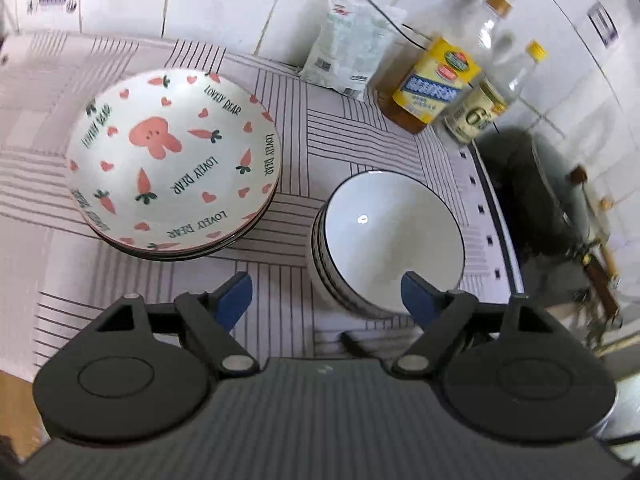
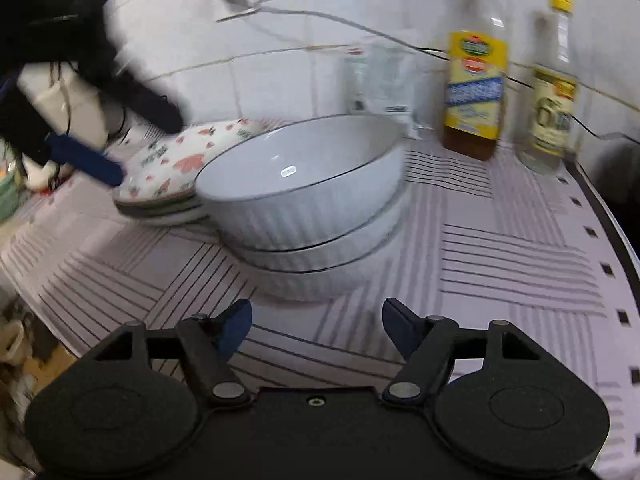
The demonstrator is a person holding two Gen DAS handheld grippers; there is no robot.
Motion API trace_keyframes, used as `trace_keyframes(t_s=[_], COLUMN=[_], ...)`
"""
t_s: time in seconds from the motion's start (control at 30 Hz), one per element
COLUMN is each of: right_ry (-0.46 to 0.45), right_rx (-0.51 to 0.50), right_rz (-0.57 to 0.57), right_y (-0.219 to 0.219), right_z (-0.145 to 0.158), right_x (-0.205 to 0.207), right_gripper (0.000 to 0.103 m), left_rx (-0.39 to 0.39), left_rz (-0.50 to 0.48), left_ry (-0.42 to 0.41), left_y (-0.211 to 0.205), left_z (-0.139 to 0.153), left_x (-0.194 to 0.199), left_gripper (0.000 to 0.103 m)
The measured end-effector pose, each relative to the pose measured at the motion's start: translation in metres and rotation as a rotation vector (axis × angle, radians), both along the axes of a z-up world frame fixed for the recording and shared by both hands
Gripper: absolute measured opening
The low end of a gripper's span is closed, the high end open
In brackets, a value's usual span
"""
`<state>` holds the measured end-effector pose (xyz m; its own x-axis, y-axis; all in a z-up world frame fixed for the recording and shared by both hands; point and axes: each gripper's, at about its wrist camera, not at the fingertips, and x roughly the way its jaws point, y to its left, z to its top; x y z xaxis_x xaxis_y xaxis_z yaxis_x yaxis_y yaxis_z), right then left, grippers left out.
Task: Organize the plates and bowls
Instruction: 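Move both grippers to the stacked bowls and close on the rim, then lift the bowl stack, lower it onto the bunny plate and open both grippers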
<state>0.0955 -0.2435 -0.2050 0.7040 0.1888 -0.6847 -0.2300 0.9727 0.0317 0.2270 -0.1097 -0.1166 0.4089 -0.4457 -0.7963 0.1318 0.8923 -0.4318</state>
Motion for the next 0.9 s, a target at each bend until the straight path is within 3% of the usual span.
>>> trace_keyframes(t_s=[0.07, 0.2, 0.33, 0.57, 0.63, 0.73, 0.9], right_ry=[-0.031, -0.092, -0.135, -0.141, -0.132, -0.112, -0.115], right_rx=[-0.026, -0.081, -0.124, -0.153, -0.137, -0.100, -0.074], right_rz=[0.023, 0.031, 0.036, 0.114, 0.125, 0.135, 0.140], right_y=[0.007, 0.012, 0.011, 0.008, 0.006, 0.004, 0.003], right_z=[-0.006, -0.008, -0.012, -0.009, -0.010, -0.011, -0.015], right_x=[0.002, 0.007, 0.010, 0.021, 0.024, 0.034, 0.035], right_gripper=[0.091, 0.094, 0.095, 0.100, 0.102, 0.103, 0.103], left_rx=[-0.050, -0.129, -0.154, -0.106, -0.090, -0.100, -0.143], left_rz=[-0.004, -0.013, 0.005, -0.028, -0.038, -0.048, -0.012], left_ry=[0.012, 0.044, 0.053, 0.019, 0.020, 0.032, 0.049], left_y=[0.000, -0.006, -0.012, -0.025, -0.029, -0.030, -0.023], left_z=[-0.009, -0.029, -0.046, -0.059, -0.061, -0.066, -0.073], left_x=[0.004, 0.013, 0.025, 0.040, 0.042, 0.043, 0.043], left_gripper=[0.081, 0.079, 0.079, 0.069, 0.060, 0.046, 0.041])
